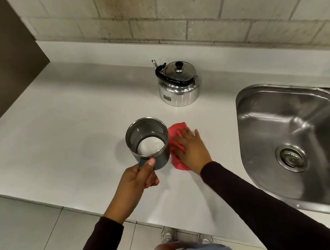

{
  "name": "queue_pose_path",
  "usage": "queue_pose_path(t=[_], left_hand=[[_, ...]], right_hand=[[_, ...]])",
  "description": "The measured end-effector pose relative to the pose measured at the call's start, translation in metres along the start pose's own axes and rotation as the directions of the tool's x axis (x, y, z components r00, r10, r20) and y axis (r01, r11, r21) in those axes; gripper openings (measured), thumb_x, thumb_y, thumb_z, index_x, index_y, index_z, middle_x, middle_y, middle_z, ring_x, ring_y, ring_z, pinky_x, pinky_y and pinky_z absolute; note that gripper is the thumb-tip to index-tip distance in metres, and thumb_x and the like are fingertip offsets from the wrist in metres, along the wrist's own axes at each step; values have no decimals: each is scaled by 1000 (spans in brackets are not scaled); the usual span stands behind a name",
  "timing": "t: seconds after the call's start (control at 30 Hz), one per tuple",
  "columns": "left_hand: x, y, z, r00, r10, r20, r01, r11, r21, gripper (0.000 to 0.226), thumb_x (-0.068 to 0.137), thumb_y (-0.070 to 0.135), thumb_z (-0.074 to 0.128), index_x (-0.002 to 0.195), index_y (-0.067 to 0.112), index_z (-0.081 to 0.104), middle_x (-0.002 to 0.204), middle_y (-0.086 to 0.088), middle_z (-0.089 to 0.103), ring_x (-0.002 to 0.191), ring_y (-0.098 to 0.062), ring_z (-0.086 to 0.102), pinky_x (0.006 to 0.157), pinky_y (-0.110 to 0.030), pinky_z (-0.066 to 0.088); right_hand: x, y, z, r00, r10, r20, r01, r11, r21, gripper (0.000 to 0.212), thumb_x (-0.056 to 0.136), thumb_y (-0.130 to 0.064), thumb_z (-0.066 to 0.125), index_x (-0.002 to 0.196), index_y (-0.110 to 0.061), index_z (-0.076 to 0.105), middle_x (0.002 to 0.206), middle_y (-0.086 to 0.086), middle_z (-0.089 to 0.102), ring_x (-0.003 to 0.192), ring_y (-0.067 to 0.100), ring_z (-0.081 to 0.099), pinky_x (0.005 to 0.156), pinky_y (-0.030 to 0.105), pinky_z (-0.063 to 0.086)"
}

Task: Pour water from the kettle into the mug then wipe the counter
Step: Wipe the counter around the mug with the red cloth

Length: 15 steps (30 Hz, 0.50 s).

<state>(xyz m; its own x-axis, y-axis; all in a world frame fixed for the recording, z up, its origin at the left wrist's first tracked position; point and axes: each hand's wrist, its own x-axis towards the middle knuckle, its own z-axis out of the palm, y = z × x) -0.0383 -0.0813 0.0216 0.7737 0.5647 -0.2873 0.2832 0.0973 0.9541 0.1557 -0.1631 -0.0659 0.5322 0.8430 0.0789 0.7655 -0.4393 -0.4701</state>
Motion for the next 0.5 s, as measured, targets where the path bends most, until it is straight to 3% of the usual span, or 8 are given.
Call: queue_pose_path(t=[0.07,0.13,0.2,0.27,0.37,0.5], left_hand=[[2,1,2,1000,6,13,-6,1000,11,48,77,55,52,40,25,40,44,4,47,57,-10,57,71,-25,49],[5,2,4,1000,15,25,-15,1000,8,48,72,59,51,42,24,37,44,4,43,57,-14,52,71,-28,48],[9,1,7,999,24,33,-24,1000,16,48,72,59,51,44,24,35,48,3,38,59,-20,43,71,-35,42],[12,1,9,999,25,41,-27,999,29,48,74,57,52,44,23,36,49,2,38,61,-21,42,71,-37,37],[16,-4,14,997,17,70,-19,1000,21,49,82,48,53,43,23,37,44,4,43,56,-14,52,74,-34,45],[20,-14,24,998,-5,69,2,998,56,51,87,42,51,43,22,37,48,2,47,54,-8,58,73,-27,49]], right_hand=[[-2,-19,7,991,-106,76,101,993,62,44,84,-25,53,127,-20,55,144,11,46,140,28,30,117,52,15],[-14,-34,7,968,-221,118,205,970,132,31,82,-28,55,109,-18,66,123,12,63,127,28,44,114,48,25],[-34,-36,6,921,-365,132,348,927,139,21,83,-28,55,96,-21,70,107,5,70,118,22,46,111,42,32],[-58,-28,2,872,-464,154,447,884,137,27,83,-27,59,108,-24,68,124,2,65,129,21,43,115,38,23],[-94,-3,-9,905,-403,140,381,911,158,31,81,-26,64,112,-23,68,136,6,57,136,24,37,114,44,16],[-118,27,-23,989,-144,23,141,984,105,35,79,-18,67,114,-19,68,134,9,59,135,28,36,114,49,16]])
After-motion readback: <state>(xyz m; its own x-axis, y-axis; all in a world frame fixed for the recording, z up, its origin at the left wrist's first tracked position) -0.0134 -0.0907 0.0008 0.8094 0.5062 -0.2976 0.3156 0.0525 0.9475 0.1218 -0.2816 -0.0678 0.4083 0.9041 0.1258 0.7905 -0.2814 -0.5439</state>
